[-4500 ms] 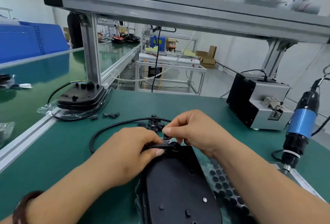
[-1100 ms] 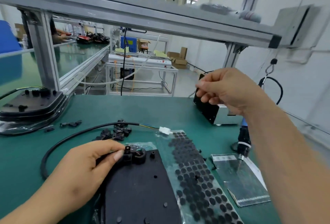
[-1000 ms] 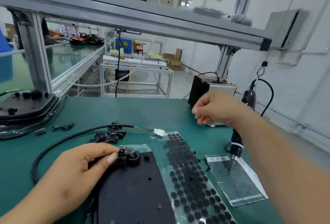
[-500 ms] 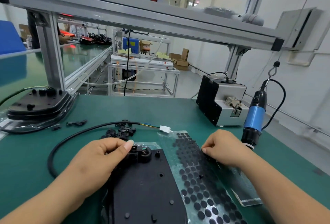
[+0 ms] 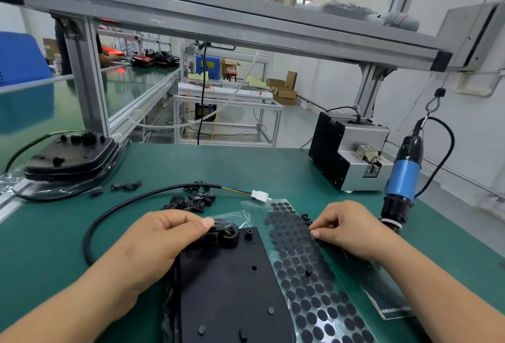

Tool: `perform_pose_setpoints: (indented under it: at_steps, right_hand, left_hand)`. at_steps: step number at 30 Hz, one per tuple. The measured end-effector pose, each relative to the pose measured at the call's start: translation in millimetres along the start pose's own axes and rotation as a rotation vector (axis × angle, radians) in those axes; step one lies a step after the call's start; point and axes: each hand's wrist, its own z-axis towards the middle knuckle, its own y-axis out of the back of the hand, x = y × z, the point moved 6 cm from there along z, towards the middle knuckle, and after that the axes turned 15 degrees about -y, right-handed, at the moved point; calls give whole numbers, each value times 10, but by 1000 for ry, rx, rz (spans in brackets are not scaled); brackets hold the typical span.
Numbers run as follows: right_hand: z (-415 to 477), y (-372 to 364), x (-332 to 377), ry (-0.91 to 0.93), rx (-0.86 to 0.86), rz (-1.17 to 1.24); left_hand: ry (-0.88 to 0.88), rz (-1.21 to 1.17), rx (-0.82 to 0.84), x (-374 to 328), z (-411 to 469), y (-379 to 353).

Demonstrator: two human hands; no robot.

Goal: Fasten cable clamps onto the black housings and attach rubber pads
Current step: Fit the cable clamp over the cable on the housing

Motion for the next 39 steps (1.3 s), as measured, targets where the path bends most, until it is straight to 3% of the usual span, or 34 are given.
perform_pose_setpoints:
  at_steps: [12,20,24,27,32,39]
  right_hand:
    - [-23,58,49,17,-107,-32]
    - [-9,70,19,-11,-110,48]
    - [-43,123,42,-18,-117,173]
    - [-148,224,245,38,-19,376]
    - [-407,139,1060,279,322,622]
    - [-495,-356,1581,422,499,574]
  left_hand:
    - [19,20,98,16,9,16]
    - [-330,266,89,-175,37,88]
    - [-409,291,188,-208,2,92]
    - [-491,376,207,-229,-15,120]
    - [-583,487,72,-256,22,105]
    - [-643,565,-14,-292,26,102]
